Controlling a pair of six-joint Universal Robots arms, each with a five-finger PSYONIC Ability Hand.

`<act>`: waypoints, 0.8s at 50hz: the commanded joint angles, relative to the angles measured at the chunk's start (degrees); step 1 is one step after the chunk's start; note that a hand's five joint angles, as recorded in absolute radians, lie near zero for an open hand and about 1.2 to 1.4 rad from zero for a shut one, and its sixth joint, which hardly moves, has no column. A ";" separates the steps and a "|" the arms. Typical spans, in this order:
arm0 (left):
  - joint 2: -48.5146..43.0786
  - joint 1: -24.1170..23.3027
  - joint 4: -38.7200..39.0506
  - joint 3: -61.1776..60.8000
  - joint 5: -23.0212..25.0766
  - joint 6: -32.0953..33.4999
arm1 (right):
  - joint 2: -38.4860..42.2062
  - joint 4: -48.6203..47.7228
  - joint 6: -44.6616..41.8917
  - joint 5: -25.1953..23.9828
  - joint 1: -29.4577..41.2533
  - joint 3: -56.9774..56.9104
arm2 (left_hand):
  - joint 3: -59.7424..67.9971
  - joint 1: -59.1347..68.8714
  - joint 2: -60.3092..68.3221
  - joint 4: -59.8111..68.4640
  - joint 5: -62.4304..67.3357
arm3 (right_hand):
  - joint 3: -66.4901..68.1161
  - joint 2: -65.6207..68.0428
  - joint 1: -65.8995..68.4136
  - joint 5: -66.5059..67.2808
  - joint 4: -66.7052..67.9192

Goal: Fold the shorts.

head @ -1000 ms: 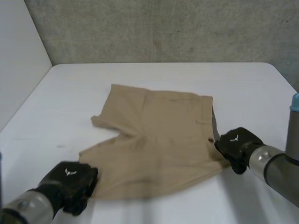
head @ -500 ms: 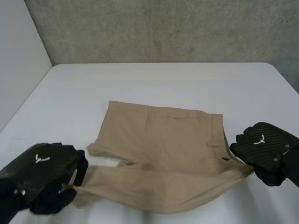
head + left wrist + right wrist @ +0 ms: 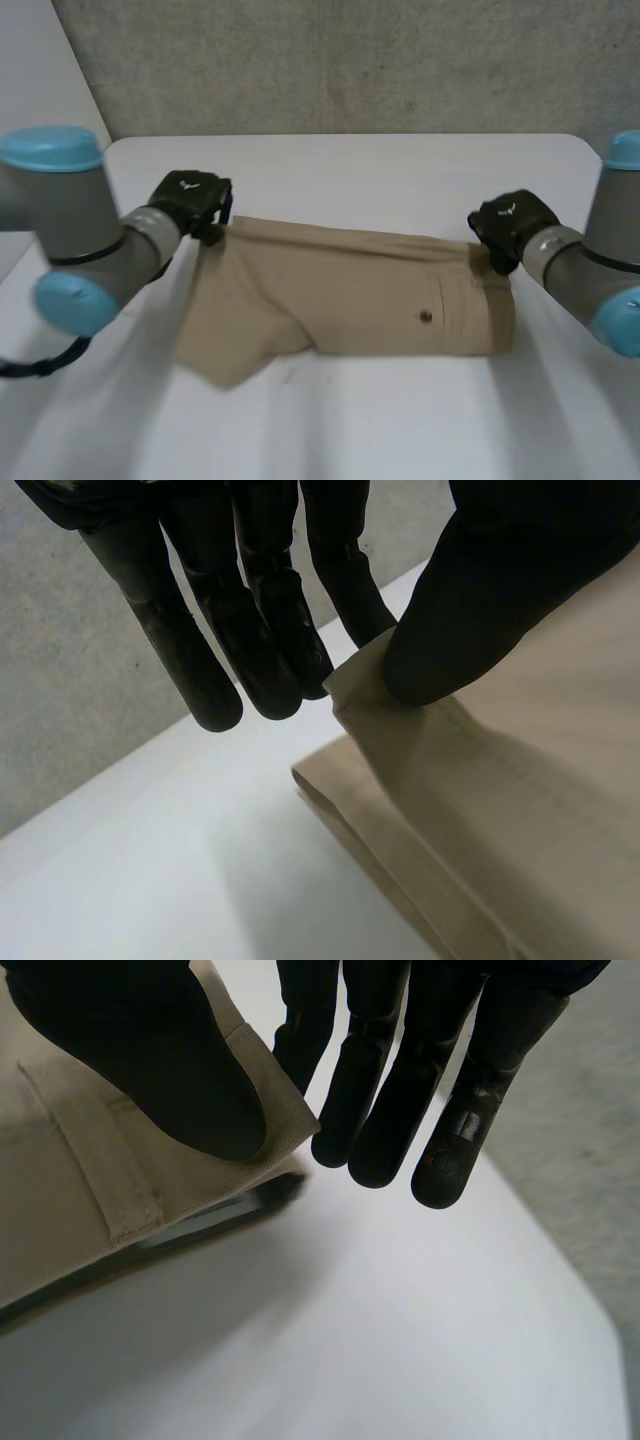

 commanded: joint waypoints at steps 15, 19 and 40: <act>-30.58 -2.87 9.33 34.23 -4.28 7.14 | 22.58 -20.74 -4.36 5.62 2.43 -16.07 | 11.72 16.37 11.35 11.27 14.26 | 12.11 12.31 24.29 12.68 11.70; -31.81 -2.96 14.07 34.14 -4.10 9.43 | 23.90 -22.76 -6.39 5.71 3.13 -17.57 | 11.72 16.37 11.35 11.27 14.26 | 12.11 12.31 24.29 12.68 11.70; -3.52 -5.51 24.98 -2.23 -3.93 10.57 | -0.96 -18.56 6.52 5.28 3.22 -0.01 | -57.06 -52.41 -57.43 -57.50 -54.52 | -57.89 -57.69 -45.71 -57.32 -58.30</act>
